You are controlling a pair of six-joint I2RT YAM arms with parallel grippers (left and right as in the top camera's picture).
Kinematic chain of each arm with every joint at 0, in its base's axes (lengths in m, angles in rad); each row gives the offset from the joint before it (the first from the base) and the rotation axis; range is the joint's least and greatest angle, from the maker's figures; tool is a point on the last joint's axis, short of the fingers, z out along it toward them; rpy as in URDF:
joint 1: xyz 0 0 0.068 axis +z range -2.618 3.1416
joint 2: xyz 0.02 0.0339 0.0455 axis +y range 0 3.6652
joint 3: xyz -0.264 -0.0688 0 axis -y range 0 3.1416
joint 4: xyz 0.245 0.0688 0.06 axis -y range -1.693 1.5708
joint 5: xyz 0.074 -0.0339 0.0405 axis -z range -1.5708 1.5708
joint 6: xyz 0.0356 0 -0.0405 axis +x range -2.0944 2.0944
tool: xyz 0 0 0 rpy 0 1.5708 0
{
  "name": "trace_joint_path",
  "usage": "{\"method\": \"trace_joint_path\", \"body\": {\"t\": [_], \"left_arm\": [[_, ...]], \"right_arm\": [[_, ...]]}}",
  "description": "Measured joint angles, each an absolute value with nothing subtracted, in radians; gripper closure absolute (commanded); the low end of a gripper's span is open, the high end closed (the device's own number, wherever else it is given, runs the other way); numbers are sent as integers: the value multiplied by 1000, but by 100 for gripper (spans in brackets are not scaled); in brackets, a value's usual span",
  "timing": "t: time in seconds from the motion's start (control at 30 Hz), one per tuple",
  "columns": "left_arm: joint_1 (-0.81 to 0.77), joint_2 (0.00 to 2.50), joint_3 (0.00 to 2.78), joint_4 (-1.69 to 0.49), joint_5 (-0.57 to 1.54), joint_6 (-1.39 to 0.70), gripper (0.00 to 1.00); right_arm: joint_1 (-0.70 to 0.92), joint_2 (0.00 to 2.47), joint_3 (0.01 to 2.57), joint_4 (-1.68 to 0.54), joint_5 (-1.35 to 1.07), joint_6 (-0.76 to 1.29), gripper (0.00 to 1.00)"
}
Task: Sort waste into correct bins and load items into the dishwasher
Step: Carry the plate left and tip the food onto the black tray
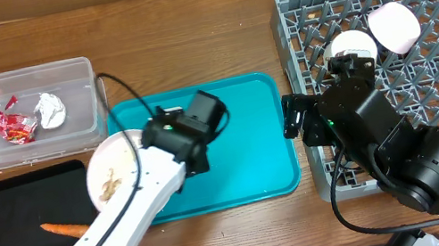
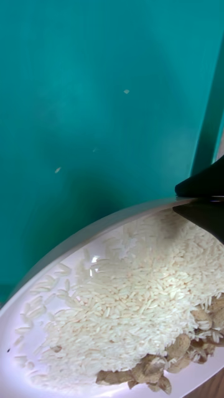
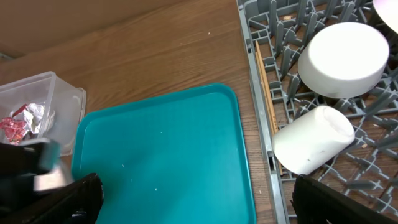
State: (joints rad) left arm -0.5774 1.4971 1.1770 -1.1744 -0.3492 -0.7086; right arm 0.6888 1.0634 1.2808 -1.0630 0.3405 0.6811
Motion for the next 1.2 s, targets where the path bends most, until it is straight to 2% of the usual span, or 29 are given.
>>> {"method": "trace_joint_path", "body": {"t": [0.27, 0.4, 0.63, 1.2], "left_arm": [[-234, 1393, 1177, -1110, -320, -621, 96], [-36, 1392, 1178, -1047, -221, -529, 96], [286, 1392, 1178, -953, 62, -371, 96], [769, 1391, 1098, -953, 765, -77, 96]], "right_arm": [[689, 1063, 1281, -1063, 340, 680, 0], [689, 1063, 1281, -1063, 340, 681, 0], [689, 1063, 1281, -1063, 340, 680, 0], [689, 1063, 1281, -1063, 340, 681, 0]]}}
